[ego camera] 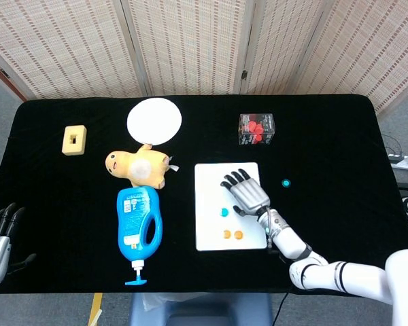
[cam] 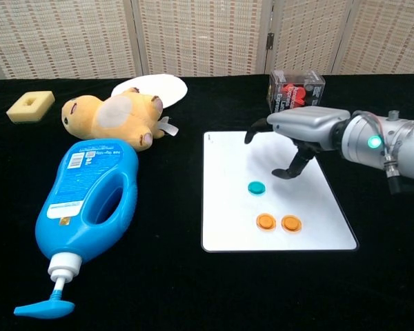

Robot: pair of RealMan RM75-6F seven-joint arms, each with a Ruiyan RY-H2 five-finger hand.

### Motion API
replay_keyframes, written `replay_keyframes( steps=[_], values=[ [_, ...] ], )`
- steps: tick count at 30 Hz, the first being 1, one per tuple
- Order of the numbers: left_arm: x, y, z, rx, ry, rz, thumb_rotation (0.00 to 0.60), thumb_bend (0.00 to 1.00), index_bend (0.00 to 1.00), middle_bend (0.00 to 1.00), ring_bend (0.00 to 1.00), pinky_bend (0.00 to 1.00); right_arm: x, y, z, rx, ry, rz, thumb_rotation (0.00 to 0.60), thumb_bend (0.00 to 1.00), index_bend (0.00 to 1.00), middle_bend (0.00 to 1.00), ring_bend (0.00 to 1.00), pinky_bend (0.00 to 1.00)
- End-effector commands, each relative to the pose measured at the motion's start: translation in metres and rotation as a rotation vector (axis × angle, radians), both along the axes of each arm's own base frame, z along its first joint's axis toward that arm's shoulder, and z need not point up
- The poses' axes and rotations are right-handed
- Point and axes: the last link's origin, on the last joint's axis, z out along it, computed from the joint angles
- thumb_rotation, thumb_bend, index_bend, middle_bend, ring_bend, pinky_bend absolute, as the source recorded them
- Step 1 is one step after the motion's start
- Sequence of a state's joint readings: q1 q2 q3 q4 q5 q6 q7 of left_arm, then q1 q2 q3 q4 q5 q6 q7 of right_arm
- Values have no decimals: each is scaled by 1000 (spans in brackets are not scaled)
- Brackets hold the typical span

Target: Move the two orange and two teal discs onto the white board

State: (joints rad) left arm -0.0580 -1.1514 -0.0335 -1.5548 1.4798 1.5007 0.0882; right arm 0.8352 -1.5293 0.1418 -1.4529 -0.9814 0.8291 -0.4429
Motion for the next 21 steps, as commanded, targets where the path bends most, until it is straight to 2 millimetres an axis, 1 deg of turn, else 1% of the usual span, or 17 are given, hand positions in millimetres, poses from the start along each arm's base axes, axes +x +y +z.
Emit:
replay_keyframes(
  steps=[1, 5, 7, 11, 16, 21],
  values=[
    [-1, 0, 0, -1, 1, 2, 600, 90, 0, 0, 0, 0, -22, -9, 20, -61, 1, -61, 600, 423, 248, 133, 68, 0],
    [0, 0, -1, 0, 1, -1, 600, 90, 0, 0, 0, 0, -54, -16, 43, -118, 10, -145, 600, 422, 305, 137, 70, 0],
    [1, 0, -1, -1, 1, -3, 600, 89, 0, 0, 0, 0, -70, -18, 51, -135, 23, -184, 600, 422, 324, 138, 71, 0],
    [3, 0, -1, -3, 3, -8, 600, 89, 0, 0, 0, 0, -93, -20, 56, -147, 40, -243, 600, 423, 340, 139, 72, 0],
    [5, 1, -1, -5, 6, -12, 600, 90, 0, 0, 0, 0, -110, -23, 55, -155, 40, -289, 600, 423, 346, 138, 72, 0],
    [7, 0, 0, -4, 7, -14, 600, 90, 0, 0, 0, 0, -116, -29, 50, -155, 63, -294, 600, 423, 351, 139, 73, 0]
  ],
)
